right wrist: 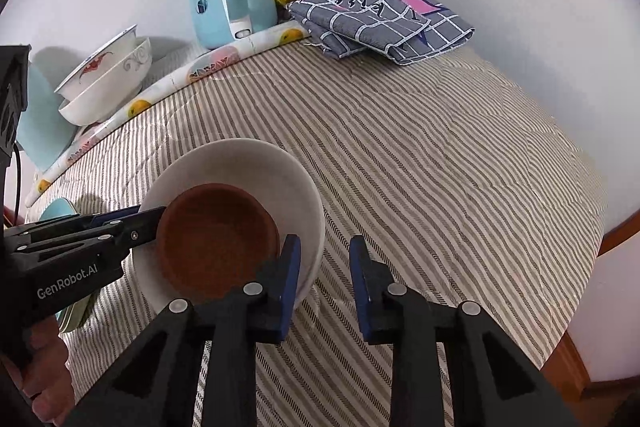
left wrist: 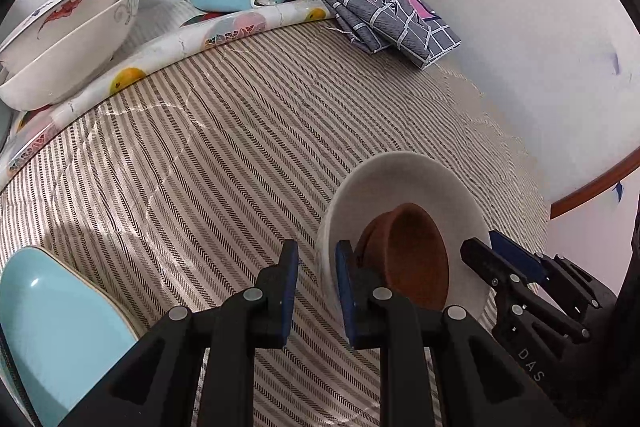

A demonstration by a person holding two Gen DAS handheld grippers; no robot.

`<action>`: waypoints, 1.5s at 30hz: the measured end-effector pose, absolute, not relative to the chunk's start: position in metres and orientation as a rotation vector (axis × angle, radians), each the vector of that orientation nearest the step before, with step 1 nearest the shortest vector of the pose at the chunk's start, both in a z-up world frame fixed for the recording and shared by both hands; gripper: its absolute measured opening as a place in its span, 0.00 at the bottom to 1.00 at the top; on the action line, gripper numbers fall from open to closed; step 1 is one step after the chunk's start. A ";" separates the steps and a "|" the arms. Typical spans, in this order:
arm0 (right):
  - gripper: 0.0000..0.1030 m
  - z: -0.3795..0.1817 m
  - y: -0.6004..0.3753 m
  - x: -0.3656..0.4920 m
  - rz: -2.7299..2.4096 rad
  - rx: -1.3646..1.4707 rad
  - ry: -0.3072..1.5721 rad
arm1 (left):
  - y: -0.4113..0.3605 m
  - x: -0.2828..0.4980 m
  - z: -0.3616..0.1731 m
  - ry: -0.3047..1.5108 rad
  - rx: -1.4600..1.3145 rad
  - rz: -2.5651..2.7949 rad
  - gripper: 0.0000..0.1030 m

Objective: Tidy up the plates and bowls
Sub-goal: 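Close both tools on the white bowl rim, then lift the white bowl with both tools and carry it over the teal plate stack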

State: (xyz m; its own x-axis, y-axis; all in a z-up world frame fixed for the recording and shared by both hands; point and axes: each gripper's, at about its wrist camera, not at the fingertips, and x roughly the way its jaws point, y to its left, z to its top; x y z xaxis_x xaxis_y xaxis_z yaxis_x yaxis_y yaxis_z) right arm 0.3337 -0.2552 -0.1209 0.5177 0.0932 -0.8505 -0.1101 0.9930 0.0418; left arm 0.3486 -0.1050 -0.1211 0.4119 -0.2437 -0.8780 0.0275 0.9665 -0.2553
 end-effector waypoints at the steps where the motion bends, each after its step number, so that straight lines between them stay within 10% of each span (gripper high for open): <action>1: 0.24 -0.122 -0.255 0.335 0.118 -0.022 1.025 | -0.105 0.350 -0.122 1.137 -0.215 -0.174 0.18; 45: 0.12 -0.139 -0.247 0.342 0.108 0.021 1.035 | -0.113 0.353 -0.136 1.144 -0.208 -0.221 0.12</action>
